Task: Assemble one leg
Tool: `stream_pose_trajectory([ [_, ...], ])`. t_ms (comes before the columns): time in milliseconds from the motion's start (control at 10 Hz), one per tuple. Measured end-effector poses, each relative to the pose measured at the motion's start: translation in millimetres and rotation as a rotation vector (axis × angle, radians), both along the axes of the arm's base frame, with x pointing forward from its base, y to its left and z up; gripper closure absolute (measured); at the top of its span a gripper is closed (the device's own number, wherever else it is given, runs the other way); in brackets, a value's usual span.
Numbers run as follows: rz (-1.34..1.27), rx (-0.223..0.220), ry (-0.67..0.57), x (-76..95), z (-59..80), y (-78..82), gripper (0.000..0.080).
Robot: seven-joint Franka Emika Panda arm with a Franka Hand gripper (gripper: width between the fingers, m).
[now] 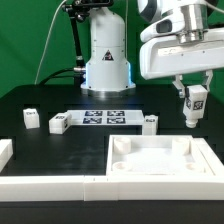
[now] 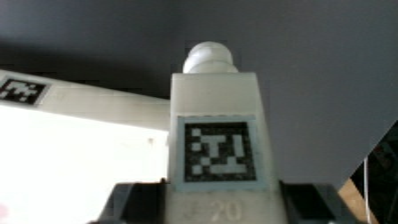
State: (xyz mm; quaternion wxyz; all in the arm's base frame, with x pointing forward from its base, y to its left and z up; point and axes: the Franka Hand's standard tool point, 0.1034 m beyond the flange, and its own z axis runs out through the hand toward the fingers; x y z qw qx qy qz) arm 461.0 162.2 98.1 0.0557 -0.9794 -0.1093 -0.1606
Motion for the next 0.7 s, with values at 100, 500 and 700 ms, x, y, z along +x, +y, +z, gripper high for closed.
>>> stream_pose_trajectory([
  [100,0.0,0.0,-0.001,-5.0,-4.3,-1.3,0.0508],
  [500,0.007,-0.008,-0.034,21.3,6.5,-13.4,0.0508],
  [700,-0.024,-0.007,-0.04,56.2,15.8,-30.1,0.0508],
])
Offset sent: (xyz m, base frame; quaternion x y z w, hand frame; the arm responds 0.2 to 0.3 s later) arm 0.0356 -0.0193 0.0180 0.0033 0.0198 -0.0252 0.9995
